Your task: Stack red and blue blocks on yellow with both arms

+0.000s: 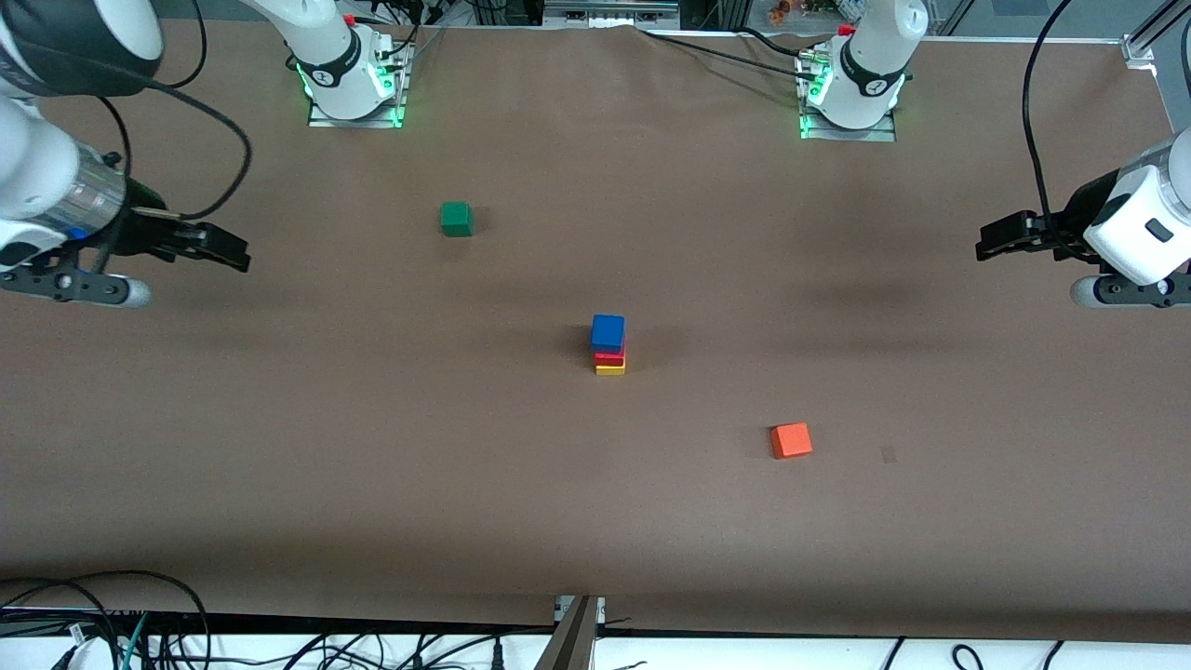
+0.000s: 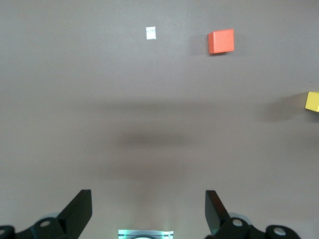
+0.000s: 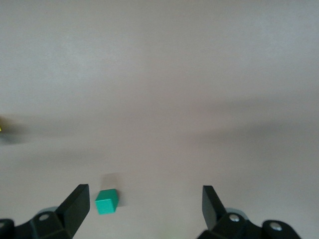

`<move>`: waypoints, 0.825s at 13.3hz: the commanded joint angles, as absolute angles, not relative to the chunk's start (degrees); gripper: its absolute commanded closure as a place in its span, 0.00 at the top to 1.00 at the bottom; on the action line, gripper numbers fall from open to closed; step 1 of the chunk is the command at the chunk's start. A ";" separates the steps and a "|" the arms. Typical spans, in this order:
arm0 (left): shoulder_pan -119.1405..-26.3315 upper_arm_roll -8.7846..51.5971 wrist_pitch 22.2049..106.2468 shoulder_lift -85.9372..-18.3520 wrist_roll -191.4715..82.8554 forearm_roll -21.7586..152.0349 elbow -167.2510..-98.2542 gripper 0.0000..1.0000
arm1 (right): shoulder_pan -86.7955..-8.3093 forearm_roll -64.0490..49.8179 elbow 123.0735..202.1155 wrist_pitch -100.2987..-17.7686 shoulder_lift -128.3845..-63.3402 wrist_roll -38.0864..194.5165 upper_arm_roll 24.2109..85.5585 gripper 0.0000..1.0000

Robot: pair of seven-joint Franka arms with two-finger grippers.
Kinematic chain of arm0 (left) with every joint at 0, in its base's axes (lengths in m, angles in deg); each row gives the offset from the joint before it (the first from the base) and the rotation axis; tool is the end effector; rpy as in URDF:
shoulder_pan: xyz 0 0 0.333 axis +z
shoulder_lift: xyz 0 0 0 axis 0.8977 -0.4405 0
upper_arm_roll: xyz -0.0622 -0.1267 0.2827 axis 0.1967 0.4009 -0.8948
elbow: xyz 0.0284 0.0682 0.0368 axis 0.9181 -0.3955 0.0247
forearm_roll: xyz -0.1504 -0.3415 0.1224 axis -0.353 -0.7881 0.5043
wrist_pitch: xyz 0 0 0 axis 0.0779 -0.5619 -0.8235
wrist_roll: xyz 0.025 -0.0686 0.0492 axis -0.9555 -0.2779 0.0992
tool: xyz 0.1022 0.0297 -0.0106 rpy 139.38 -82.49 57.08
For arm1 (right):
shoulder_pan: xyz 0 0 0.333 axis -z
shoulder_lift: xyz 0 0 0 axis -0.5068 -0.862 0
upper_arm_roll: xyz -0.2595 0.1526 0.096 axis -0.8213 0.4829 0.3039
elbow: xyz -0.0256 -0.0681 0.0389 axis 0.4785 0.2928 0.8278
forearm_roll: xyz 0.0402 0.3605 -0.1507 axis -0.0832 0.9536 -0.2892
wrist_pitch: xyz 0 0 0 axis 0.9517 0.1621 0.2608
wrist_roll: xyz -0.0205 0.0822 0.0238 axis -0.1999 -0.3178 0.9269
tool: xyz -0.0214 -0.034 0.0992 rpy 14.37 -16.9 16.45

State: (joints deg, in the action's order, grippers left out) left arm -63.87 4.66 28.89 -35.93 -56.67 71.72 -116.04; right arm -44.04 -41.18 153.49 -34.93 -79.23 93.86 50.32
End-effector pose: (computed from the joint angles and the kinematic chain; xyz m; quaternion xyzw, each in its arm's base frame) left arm 0.5863 -0.0191 0.5776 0.9952 0.0213 -0.0939 0.0186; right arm 0.5863 0.0475 0.5610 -0.9969 0.0629 0.0469 0.0087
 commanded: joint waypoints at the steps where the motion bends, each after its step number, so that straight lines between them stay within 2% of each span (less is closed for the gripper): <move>1: -63.95 4.66 29.06 -36.10 -57.59 72.55 -115.39 1.00 | -39.96 -41.33 156.38 -34.73 -75.92 89.32 51.36 1.00; 3: -63.86 4.66 29.06 -36.19 -57.68 72.55 -115.39 1.00 | -37.84 -41.32 158.66 -35.17 -73.64 89.31 53.90 1.00; 11: -63.86 4.66 29.06 -36.19 -57.68 72.55 -115.31 1.00 | -38.10 -41.85 157.44 -34.56 -73.63 89.22 54.36 1.00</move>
